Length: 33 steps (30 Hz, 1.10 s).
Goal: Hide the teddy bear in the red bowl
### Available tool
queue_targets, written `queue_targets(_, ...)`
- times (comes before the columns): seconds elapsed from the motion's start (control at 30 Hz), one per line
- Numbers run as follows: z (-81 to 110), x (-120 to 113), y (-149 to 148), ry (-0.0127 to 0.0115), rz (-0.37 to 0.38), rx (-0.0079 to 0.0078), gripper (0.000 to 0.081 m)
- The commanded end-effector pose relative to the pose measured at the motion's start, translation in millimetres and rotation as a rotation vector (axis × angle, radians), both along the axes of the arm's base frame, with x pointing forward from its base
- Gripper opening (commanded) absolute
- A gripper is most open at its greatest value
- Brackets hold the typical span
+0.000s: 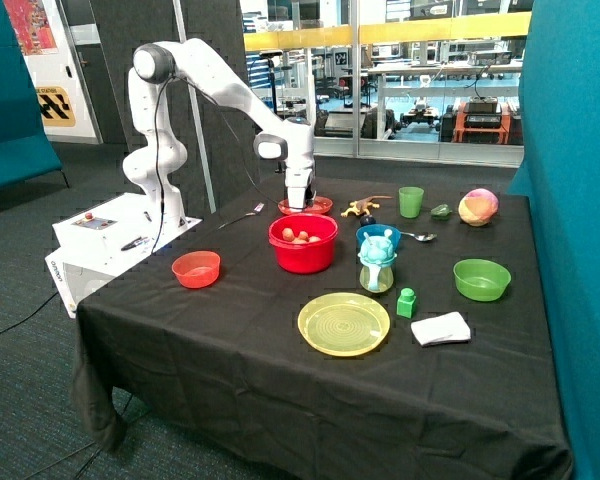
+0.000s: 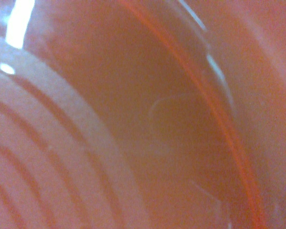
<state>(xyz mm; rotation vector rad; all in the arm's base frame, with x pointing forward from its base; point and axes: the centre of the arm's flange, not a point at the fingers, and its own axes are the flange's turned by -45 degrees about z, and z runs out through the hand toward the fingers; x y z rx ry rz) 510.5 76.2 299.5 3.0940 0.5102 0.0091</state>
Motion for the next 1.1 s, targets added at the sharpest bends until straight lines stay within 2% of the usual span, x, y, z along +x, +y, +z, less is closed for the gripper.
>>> queue_targets(0.0, 26.5, 6, 3, 0.0067, 0.011, 0.0047, 0.0)
queue_targets(0.3, 50.2, 7, -2, 0.0067, 0.011, 0.0047, 0.0)
queue_targets(0.67, 70.4, 6, -10, 0.0067, 0.005, 0.0047, 0.0)
queue_targets(0.8, 78.8, 6, -16, 0.0066, -0.024, 0.0048, 0.0)
queue_targets(1.0, 90.9, 5, -30, 0.0064, -0.11, 0.0051, 0.0)
queue_targets(1.07, 94.9, 5, -35, 0.0064, -0.112, 0.0051, 0.0)
